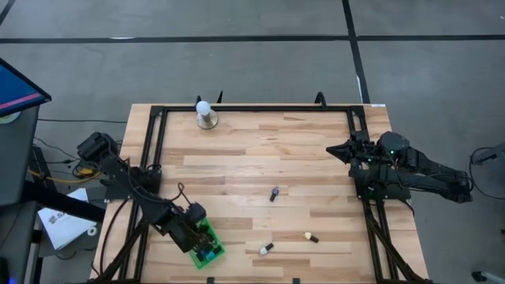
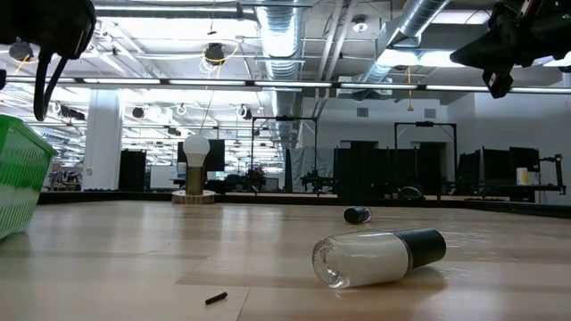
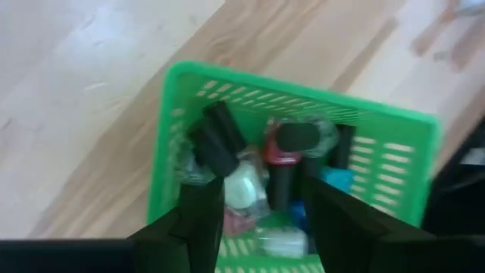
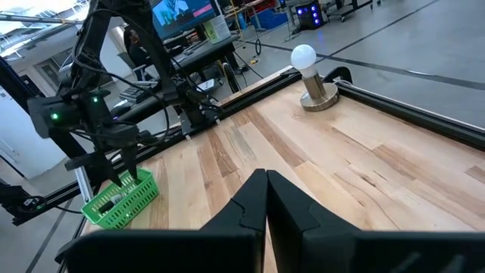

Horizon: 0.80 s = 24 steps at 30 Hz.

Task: Pick & Place Nail Polish
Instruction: Put the black violet nail polish bottle into the green basket

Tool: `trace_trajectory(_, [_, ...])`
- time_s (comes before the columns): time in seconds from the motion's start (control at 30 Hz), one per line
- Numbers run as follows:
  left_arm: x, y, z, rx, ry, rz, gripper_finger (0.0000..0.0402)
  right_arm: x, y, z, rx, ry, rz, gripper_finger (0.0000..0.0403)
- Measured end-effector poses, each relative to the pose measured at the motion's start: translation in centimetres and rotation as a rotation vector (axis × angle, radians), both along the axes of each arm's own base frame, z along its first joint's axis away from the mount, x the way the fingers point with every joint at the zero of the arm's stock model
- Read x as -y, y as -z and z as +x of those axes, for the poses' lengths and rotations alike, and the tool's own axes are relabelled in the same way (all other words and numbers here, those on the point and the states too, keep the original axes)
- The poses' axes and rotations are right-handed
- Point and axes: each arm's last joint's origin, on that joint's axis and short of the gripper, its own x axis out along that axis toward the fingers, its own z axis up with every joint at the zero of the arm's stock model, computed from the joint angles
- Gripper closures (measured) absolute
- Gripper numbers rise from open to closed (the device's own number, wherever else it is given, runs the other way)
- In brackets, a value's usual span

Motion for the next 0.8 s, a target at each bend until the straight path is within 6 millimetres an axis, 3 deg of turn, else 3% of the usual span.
trace_trajectory(0.17, [-1.1, -2.2, 0.5, 0.115, 0.002, -0.052, 0.0212, 0.0, 0.0, 0.0, 0.000, 0.000, 0.000, 0.0403])
trace_trajectory(0.4, [-6.1, -5.6, 2.2, 0.356, -0.051, 0.132, 0.0218, 0.0, 0.0, 0.0, 0.000, 0.000, 0.000, 0.0403])
trace_trajectory(0.57, [-10.9, -5.9, 5.5, 0.430, -0.024, 0.319, 0.0226, 0.0, 0.0, 0.0, 0.001, 0.000, 0.000, 0.0403])
trace_trajectory(0.8, [-16.8, -4.0, 10.3, 0.502, -0.042, 0.514, 0.0227, 0.0, 0.0, 0.0, 0.001, 0.000, 0.000, 0.0403])
